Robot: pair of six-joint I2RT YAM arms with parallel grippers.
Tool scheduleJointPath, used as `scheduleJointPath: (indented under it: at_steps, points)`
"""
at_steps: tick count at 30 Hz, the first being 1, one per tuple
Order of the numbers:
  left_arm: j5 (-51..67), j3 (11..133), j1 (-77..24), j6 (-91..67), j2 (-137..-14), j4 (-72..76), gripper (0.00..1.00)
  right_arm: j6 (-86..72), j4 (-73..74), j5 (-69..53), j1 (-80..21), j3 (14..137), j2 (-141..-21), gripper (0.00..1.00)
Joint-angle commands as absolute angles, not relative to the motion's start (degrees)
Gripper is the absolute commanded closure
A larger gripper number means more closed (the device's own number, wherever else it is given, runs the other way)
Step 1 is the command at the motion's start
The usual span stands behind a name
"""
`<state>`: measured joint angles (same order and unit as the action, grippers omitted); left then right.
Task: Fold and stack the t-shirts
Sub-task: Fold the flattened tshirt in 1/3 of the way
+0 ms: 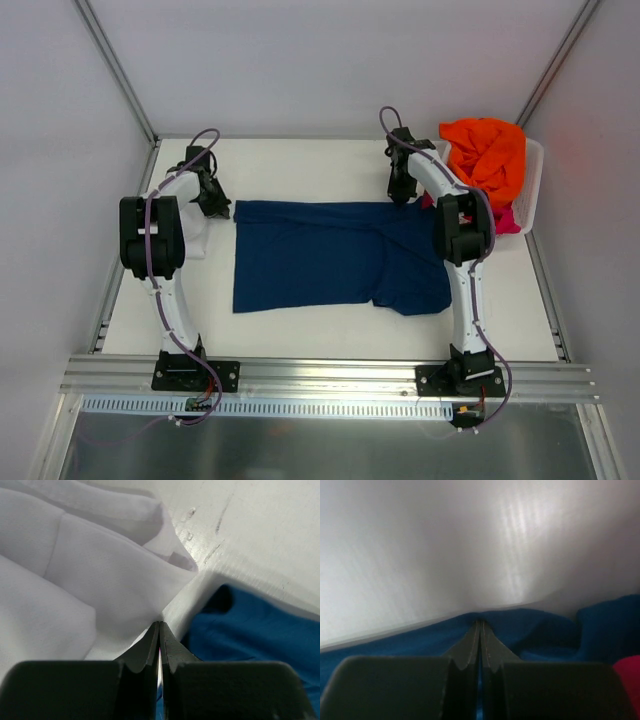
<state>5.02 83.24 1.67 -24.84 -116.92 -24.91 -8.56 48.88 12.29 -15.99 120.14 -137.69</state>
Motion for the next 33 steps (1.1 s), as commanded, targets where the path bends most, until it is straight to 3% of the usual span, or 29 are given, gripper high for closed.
scheduleJointPath:
  at_steps: [1,15,23,30,32,33]
  points:
    - [4.0,84.8,3.2,-24.9,-117.8,-27.0,1.00,-9.4,51.2,12.4,-12.6,122.5,-139.7,0.99]
    - [5.1,87.5,3.3,-27.1,-117.5,-27.3,1.00,-9.6,51.1,6.9,-12.1,129.0,-143.8,0.99]
    - [10.3,86.4,-3.7,-27.9,-108.5,-20.5,1.00,-9.6,49.6,5.3,-12.7,128.5,-144.1,0.99]
    - [13.0,89.7,-9.3,-27.9,-111.9,-17.4,1.00,-9.1,48.7,4.8,-13.8,128.1,-144.0,1.00]
    - [14.0,89.8,-9.7,-29.0,-114.6,-17.4,1.00,-8.4,48.0,3.5,-14.0,127.7,-143.2,0.77]
    - [14.1,89.7,-9.8,-29.3,-116.1,-17.3,1.00,-7.8,46.6,3.3,-14.1,126.6,-142.7,0.41]
